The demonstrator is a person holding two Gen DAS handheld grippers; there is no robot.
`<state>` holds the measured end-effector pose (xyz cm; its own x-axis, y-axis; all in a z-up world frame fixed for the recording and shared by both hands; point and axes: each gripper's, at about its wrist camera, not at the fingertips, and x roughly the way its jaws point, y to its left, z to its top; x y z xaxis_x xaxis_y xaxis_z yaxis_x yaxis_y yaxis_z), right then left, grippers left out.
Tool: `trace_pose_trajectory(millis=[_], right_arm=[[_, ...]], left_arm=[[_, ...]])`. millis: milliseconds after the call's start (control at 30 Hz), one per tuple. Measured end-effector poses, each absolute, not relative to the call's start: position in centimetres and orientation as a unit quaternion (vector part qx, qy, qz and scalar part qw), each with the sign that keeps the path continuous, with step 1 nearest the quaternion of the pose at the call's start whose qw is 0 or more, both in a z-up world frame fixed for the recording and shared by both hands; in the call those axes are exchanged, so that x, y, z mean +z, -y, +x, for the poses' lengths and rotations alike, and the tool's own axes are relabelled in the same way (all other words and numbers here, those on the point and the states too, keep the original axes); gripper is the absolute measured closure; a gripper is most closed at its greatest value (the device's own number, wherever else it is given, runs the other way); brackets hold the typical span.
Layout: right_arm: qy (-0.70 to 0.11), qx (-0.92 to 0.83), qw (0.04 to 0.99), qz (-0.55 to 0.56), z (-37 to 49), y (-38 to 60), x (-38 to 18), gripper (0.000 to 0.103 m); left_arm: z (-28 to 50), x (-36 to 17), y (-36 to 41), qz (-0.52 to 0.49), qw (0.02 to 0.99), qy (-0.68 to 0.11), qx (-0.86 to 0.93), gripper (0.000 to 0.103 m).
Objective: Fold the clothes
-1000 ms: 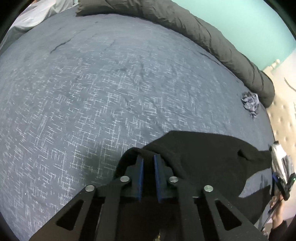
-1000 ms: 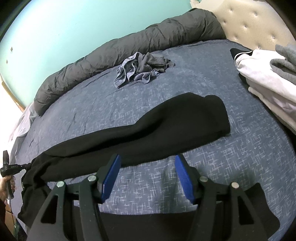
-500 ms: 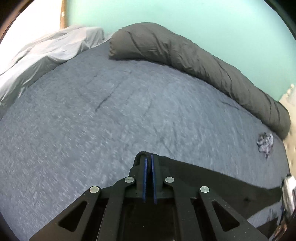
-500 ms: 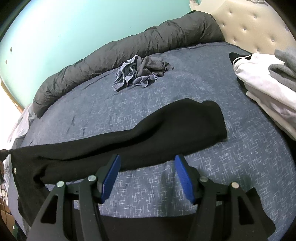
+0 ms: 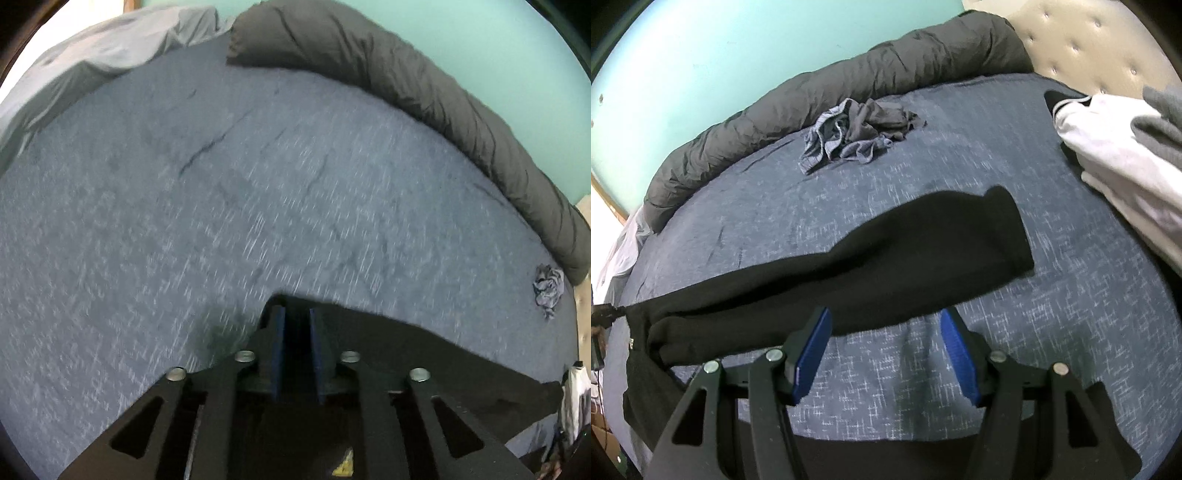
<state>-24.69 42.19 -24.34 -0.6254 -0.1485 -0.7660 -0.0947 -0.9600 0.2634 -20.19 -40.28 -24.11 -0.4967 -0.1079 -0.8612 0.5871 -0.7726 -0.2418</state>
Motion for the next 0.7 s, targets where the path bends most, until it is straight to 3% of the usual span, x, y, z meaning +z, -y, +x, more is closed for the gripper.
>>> trace_pose_trajectory(millis=[100,233,600,700], right_arm=[[0.150,-0.889,0.015,0.432,-23.9,-42.4,-24.4,0.040],[0.162,-0.887,0.023,0.433,-22.3,-42.4,-24.1,0.040],[0.157,-0.876,0.030,0.456,-15.9,-44.7,-21.4,0.034],[0.152,-0.875,0.025,0.458,-14.0,-45.5,-20.9,0.034]], left_arm=[[-18.1,-23.8,40.2,0.459,0.215,-0.257,-0.823,0.081],[-14.1,-22.9,39.1,0.473,0.199,-0.260,-0.818,0.070],[-3.1,-24.3,32.4,0.530,0.131,-0.255,-0.798,0.065],[-0.7,-25.2,31.1,0.533,0.127,-0.258,-0.795,0.058]])
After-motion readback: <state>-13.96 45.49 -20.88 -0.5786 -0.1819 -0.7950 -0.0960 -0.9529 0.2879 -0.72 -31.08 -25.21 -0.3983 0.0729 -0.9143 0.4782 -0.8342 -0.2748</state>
